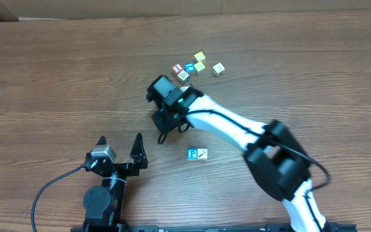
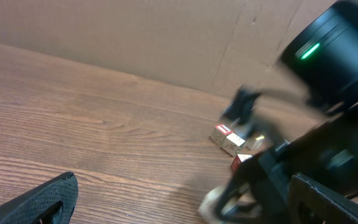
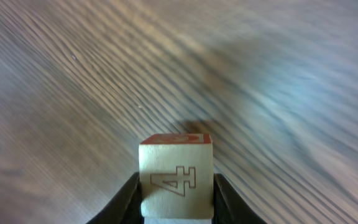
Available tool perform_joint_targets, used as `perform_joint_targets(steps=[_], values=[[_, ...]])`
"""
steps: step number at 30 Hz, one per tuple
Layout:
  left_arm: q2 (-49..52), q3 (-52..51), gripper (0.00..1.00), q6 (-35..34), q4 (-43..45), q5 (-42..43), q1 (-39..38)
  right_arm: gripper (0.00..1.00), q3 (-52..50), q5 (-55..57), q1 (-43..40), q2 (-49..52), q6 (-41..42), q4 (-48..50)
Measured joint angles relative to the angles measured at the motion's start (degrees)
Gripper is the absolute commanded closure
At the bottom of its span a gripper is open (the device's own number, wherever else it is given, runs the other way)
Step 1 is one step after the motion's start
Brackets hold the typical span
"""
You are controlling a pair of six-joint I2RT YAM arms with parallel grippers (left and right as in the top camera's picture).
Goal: Flip 3 blocks
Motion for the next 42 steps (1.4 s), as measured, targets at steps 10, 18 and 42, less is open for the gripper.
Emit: perform_joint_targets(steps=[10,18,42], values=[[0.00,0.00,0.00,0.00,-0.02,0.02,0.00,0.70,0.81,0.68,-8.39,-19.32,9.18,-26.73],[0.00,0.00,0.00,0.00,-0.02,0.02,0.00,0.19,-3.85,1.40,-12.24,-17.42,12.02,-36.65],[0.00,0.00,0.00,0.00,0.00,0.02,0.00,0.08,-9.92,5.53,-23.50,-17.09,13.20,-42.93]])
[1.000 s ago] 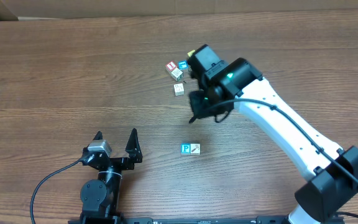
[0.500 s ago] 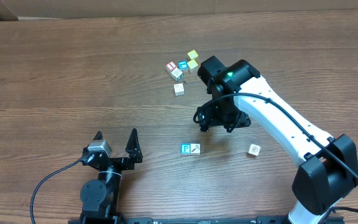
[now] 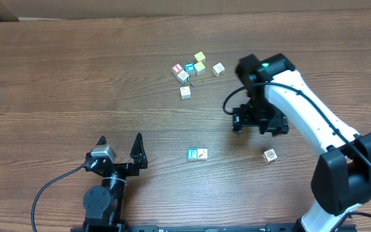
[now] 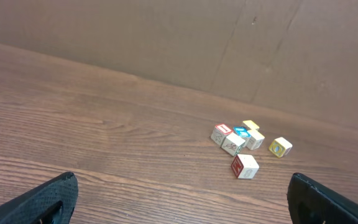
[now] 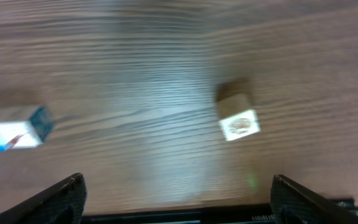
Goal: Flip 3 blocks
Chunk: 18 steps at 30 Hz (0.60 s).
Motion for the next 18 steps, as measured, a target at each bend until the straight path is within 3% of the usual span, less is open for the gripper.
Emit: perform_joint_targets(steps=[3,9,18], values=[[0.00,0.00,0.00,0.00,0.02,0.00,0.00,0.15,-4.11,0.13,-3.13,0.00,0.74,2.84],[0.00,0.00,0.00,0.00,0.00,0.00,0.00,0.16,-13.68,0.13,-5.29,0.00,1.62,7.48],[0.00,0.00,0.01,0.00,0.00,0.00,0.00,0.14,-17.44,-0.48,-5.25,0.00,1.64,11.50]])
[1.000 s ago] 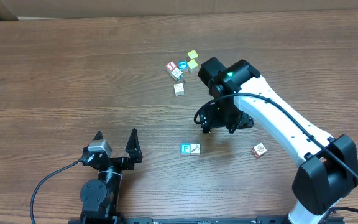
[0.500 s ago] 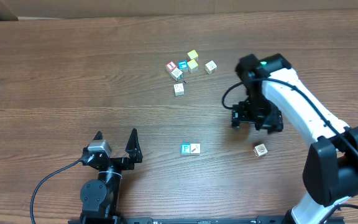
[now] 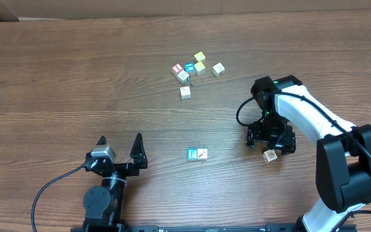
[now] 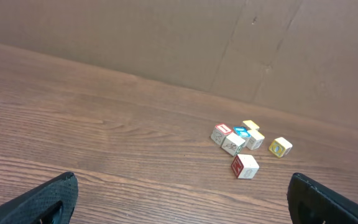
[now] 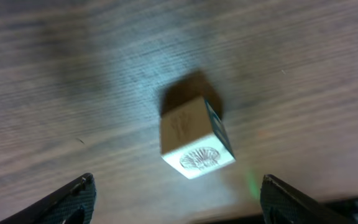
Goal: Flip 3 blocks
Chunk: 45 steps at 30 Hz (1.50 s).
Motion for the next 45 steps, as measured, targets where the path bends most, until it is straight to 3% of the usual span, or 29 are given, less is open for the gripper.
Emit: perform_joint_targets(steps=[14,31,33,38,45], values=[[0.00,0.00,0.00,0.00,0.00,0.00,0.00,0.13,-2.27,-0.81,0.00,0.00,-3.65,5.95],[0.00,0.00,0.00,0.00,-0.02,0.00,0.00,0.13,-2.27,-19.85,0.00,0.00,-5.03,10.25],[0.00,0.00,0.00,0.00,-0.02,0.00,0.00,0.15,-2.27,-21.46,0.00,0.00,-5.44,10.64],[0.00,0.00,0.00,0.00,-0.02,0.00,0.00,0.32,-2.25,-23.32,-0.11,0.00,-6.19,9.90],[0.00,0.00,0.00,0.00,-0.02,0.00,0.00,0.31,-2.12,-20.52,-0.98,-2.01,-5.22,7.89]])
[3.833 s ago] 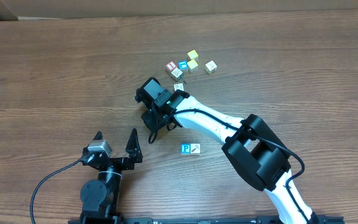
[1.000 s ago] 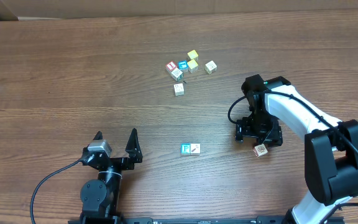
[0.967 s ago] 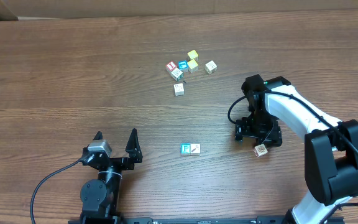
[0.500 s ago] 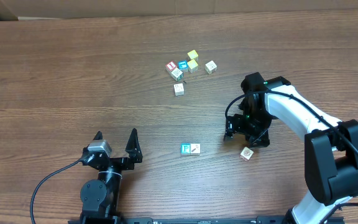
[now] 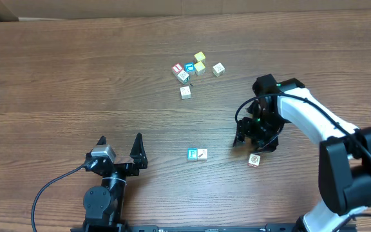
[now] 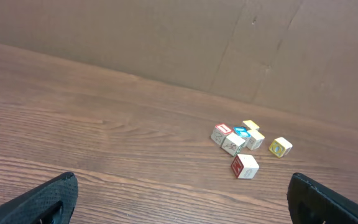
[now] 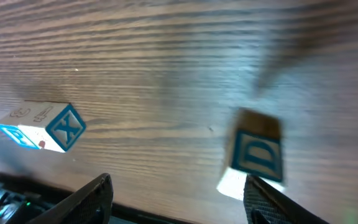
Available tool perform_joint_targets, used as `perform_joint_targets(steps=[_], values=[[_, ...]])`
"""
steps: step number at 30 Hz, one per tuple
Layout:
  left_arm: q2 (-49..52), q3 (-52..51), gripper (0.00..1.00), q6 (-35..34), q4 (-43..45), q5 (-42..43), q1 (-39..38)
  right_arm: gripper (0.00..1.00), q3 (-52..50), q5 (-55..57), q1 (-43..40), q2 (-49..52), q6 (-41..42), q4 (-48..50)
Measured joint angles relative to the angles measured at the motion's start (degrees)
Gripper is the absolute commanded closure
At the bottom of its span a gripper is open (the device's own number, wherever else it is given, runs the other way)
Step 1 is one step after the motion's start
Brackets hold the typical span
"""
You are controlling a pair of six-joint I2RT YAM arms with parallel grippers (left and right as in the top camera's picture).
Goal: Flip 3 blocks
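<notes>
A small wooden block (image 5: 254,160) lies right of centre, showing a blue letter D (image 7: 258,158) in the right wrist view. My right gripper (image 5: 253,138) hovers just above and behind it, open (image 7: 179,202), with the block beside the right fingertip (image 7: 272,199) and not between the fingers. A blue-and-white block pair (image 5: 197,154) lies to its left, also seen as block pair (image 7: 42,127). A cluster of several blocks (image 5: 197,66) and one lone block (image 5: 185,92) sit farther back. My left gripper (image 5: 118,151) rests open near the front, with nothing between its fingers (image 6: 179,205).
Cardboard walls (image 6: 166,43) stand behind the wooden table (image 5: 57,77). The lone block with a red face (image 6: 245,166) and the cluster (image 6: 241,135) show far ahead in the left wrist view. The right arm (image 5: 308,119) reaches in from the right.
The block at the right now lies a little farther left and shows a blue D where a shell picture showed before. My right gripper has shifted slightly left and stays open.
My right gripper was shut on a block marked 4, left of the table's middle. Then it was open at the right, with a block lying on the table there. It then stood over that block, which now lies shifted with a different face showing.
</notes>
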Motion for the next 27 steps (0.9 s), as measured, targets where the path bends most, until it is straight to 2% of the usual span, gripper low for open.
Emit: perform_joint_targets(steps=[5,9,17,27], values=[[0.00,0.00,0.00,0.00,0.00,0.00,0.00,0.35,0.22,6.60,-0.20,-4.85,3.74,-2.99],[0.00,0.00,0.00,0.00,0.02,0.00,0.00,0.41,-0.59,9.09,-0.20,-5.20,7.30,-0.87],[0.00,0.00,0.00,0.00,0.00,0.00,0.00,0.41,-7.82,10.95,1.42,-5.20,11.50,4.87],[0.00,0.00,0.00,0.00,0.00,0.00,0.00,0.41,-8.57,11.17,5.90,-5.20,12.76,6.45]])
